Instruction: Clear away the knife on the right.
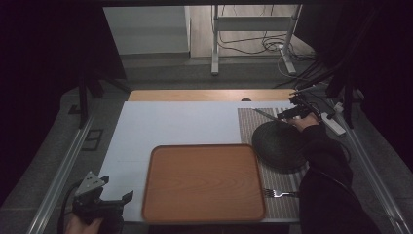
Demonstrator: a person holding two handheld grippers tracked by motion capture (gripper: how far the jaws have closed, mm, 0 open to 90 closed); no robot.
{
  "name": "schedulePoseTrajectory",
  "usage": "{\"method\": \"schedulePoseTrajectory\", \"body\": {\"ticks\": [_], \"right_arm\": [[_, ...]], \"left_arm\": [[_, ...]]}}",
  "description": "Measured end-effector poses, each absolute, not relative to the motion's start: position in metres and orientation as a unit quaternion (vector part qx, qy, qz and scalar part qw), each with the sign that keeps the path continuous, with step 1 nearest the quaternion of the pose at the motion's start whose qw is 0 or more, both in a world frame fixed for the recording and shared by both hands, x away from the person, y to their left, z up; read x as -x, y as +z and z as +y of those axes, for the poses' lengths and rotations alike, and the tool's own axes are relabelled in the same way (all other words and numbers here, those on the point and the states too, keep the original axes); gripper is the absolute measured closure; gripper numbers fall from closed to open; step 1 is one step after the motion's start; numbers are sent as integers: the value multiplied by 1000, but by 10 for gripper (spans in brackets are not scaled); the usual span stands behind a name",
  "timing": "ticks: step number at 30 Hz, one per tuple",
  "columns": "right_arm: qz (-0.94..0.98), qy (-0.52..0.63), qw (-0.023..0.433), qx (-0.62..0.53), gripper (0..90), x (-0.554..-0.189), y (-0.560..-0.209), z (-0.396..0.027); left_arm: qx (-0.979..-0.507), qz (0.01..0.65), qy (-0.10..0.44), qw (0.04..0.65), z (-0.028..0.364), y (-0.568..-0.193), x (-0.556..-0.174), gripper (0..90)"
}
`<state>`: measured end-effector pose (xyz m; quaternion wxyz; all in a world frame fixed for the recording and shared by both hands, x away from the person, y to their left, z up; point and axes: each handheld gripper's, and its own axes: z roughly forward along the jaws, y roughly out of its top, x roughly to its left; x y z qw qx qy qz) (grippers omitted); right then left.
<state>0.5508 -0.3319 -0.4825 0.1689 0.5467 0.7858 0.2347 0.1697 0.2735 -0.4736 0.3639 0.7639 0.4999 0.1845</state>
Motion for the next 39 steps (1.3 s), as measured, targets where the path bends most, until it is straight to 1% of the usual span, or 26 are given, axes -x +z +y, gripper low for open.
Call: {"method": "schedulePoseTrajectory", "body": {"ticks": [1,2,3,14,26,27,28,29,31,32,33,34,35,36,37,38,39], "right_arm": [[789,229,169,-544,20,-553,-484,-327],[789,229,169,-544,20,-553,-484,-327],[793,225,165,-542,0,-555,-484,-323],[803,198,152,-541,0,-573,-497,-311],[804,186,145,-546,6,-583,-510,-321],[809,186,148,-537,81,-582,-510,-324],[809,193,145,-535,105,-582,-510,-325],[813,193,148,-529,155,-581,-510,-326],[818,197,152,-518,305,-578,-506,-327],[818,197,152,-518,305,-578,-506,-327],[820,199,149,-516,364,-578,-505,-328],[825,202,148,-507,542,-576,-503,-329],[825,202,148,-507,542,-576,-503,-329],[826,206,146,-504,584,-576,-502,-332],[826,208,145,-503,675,-576,-502,-333],[826,208,145,-503,675,-576,-502,-333],[831,208,144,-495,759,-574,-502,-335]], "left_arm": [[-763,501,185,365,273,-474,-170,19],[-763,500,184,364,273,-474,-170,19],[-764,500,184,364,274,-474,-170,19],[-762,503,182,364,274,-474,-170,19],[-762,503,182,365,274,-474,-170,20],[-762,503,182,365,274,-474,-170,20],[-761,503,182,366,274,-474,-170,20],[-762,503,182,366,274,-474,-170,20],[-762,503,182,365,274,-474,-170,20],[-762,503,182,365,274,-474,-170,20],[-762,503,183,365,274,-474,-170,20],[-763,502,183,365,274,-474,-170,20],[-763,502,183,364,274,-474,-170,20],[-763,502,183,364,274,-474,-170,21],[-763,502,183,364,274,-474,-170,21],[-763,502,183,364,274,-474,-170,21],[-763,502,183,364,274,-474,-170,21]]}}
